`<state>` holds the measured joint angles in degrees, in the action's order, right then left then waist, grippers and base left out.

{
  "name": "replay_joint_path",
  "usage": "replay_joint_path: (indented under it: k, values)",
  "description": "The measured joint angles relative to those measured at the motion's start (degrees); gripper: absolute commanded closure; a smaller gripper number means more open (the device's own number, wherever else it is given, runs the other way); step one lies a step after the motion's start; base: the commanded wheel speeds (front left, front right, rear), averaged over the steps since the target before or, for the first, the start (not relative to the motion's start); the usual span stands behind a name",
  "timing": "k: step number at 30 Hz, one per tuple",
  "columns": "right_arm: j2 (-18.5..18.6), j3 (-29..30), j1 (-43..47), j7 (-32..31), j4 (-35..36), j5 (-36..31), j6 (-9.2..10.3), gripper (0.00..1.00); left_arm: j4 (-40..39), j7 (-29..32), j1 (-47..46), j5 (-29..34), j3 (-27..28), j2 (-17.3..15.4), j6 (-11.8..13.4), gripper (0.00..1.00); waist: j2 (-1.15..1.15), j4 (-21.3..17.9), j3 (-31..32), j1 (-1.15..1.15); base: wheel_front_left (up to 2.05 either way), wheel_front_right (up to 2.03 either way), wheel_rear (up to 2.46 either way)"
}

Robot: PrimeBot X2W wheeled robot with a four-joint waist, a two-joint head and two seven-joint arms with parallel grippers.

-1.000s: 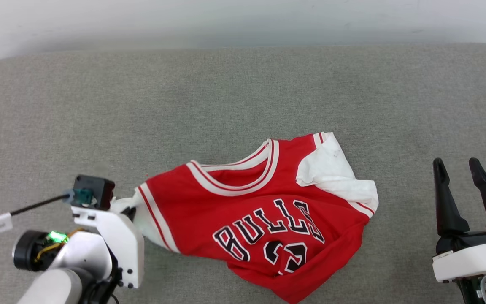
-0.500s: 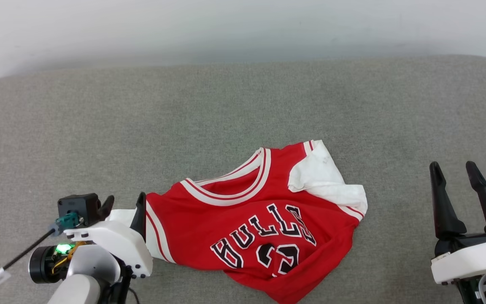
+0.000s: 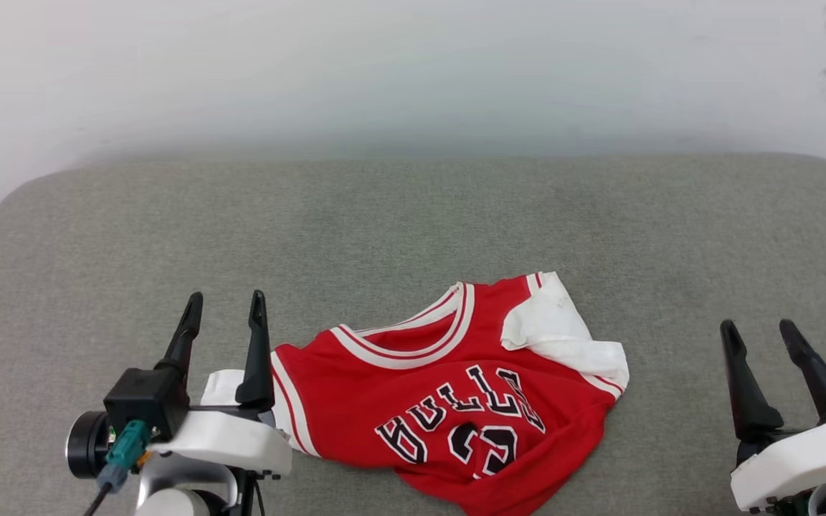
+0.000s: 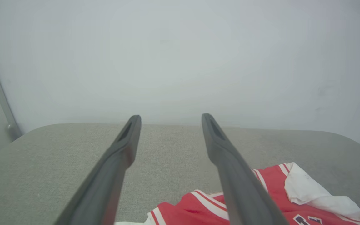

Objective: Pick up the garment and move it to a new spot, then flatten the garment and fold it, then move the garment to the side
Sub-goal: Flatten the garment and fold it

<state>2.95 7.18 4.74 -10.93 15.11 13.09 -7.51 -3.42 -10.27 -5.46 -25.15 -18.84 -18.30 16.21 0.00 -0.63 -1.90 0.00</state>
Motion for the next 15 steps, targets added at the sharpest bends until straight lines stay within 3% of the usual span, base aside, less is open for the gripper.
replay_joint_path:
  k: [7, 15]
  values:
    - [1.22, 1.72, 0.25, -6.24, -3.96, 0.96, 0.00, 0.00, -4.50, 0.29, 1.96, 1.82, -1.15, -0.40, 1.47, 0.00, 0.00, 1.43, 0.38, 0.00, 0.00, 0.00, 0.00]
    - [9.90, -0.58, -4.38, -20.50, -12.03, 7.48, 0.01, 0.00, -8.04, 1.27, 1.32, 2.88, -2.47, -0.60, 1.90, 0.00, 0.00, 3.37, -2.42, 0.00, 0.00, 0.00, 0.00]
